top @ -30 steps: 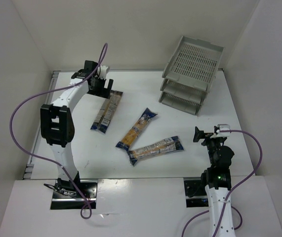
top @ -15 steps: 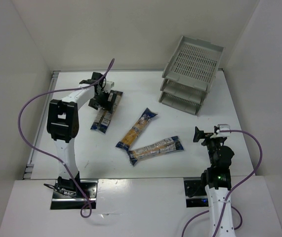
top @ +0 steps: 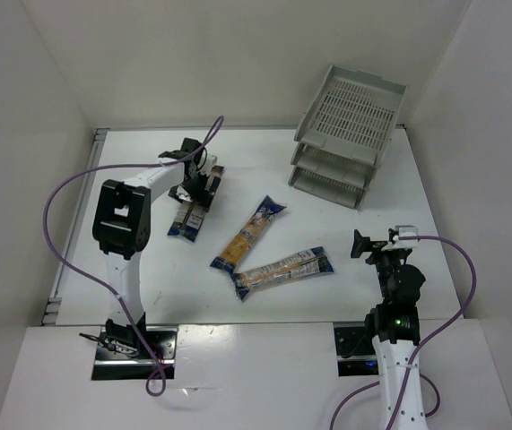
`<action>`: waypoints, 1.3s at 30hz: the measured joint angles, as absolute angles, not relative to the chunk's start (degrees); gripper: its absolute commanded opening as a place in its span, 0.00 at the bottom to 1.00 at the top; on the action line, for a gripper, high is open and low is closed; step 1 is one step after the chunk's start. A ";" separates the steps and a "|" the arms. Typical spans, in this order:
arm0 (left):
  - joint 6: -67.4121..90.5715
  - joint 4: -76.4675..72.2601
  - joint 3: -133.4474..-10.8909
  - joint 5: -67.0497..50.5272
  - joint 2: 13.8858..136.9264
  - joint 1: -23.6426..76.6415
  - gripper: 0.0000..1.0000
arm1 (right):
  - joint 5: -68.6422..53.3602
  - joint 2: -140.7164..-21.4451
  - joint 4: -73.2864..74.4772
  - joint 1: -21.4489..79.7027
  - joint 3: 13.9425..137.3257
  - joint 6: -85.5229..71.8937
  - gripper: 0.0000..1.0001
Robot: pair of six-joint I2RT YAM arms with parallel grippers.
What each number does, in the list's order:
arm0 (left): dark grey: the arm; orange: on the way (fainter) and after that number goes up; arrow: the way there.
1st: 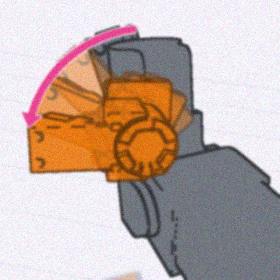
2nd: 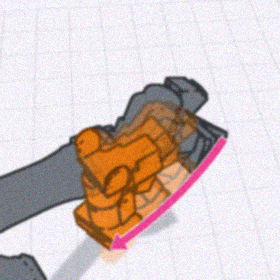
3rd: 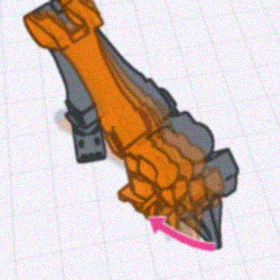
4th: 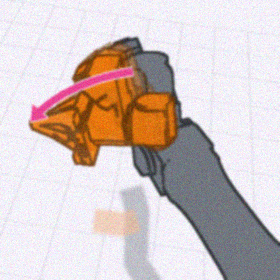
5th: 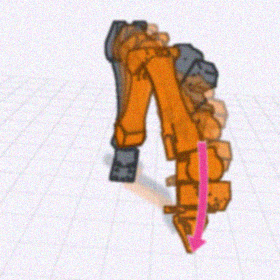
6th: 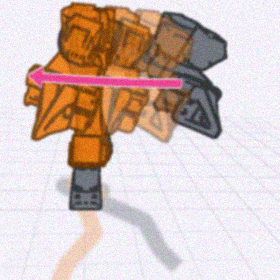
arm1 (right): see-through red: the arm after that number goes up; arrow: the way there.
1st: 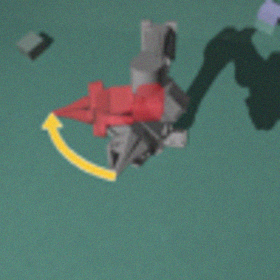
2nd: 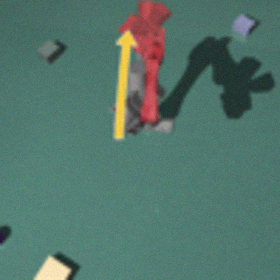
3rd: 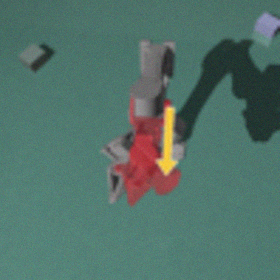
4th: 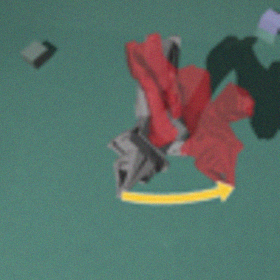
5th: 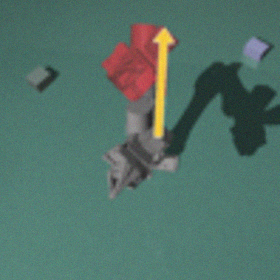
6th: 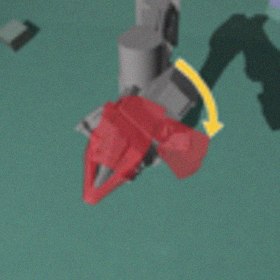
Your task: Place and organize the pasta boxes and bags onto the shelf
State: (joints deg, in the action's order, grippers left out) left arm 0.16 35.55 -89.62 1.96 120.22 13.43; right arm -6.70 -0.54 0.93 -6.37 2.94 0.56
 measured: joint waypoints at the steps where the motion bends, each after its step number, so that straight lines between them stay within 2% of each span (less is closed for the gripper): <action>1: 0.47 35.48 -90.15 2.42 120.53 13.43 0.92 | -6.70 -0.54 0.93 -6.37 2.94 0.56 1.00; 2: 0.69 35.38 -90.56 2.72 120.90 13.43 0.85 | -6.70 -0.54 0.93 -6.37 2.92 0.56 1.00; 3: 0.97 35.46 -90.96 2.70 121.19 13.43 0.55 | -6.70 -0.54 0.93 -6.37 2.94 0.56 1.00; 6: 1.85 35.48 -91.77 1.76 121.69 13.52 0.04 | -6.70 -0.54 0.93 -6.37 2.94 0.56 1.00; 7: 1.54 35.86 -92.29 1.34 121.38 13.56 0.00 | -6.70 -0.54 0.93 -6.37 2.94 0.56 1.00; 15: 0.16 31.81 -88.25 -2.68 116.95 13.04 0.00 | -6.68 -0.54 0.93 -6.37 2.92 0.56 1.00; 21: -1.32 38.57 -90.30 -3.75 115.09 13.30 0.00 | -6.70 -0.54 0.93 -6.37 2.92 0.54 1.00; 25: -1.63 45.39 -99.55 -3.18 114.78 13.45 0.00 | -6.70 -0.54 0.93 -6.37 2.92 0.56 1.00; 33: -1.34 50.48 -131.02 1.15 113.60 14.22 0.00 | -6.70 -0.54 0.93 -6.37 2.92 0.56 1.00; 39: -1.30 46.92 -142.19 6.59 109.40 23.11 0.00 | -6.68 -0.54 0.93 -6.37 2.92 0.56 1.00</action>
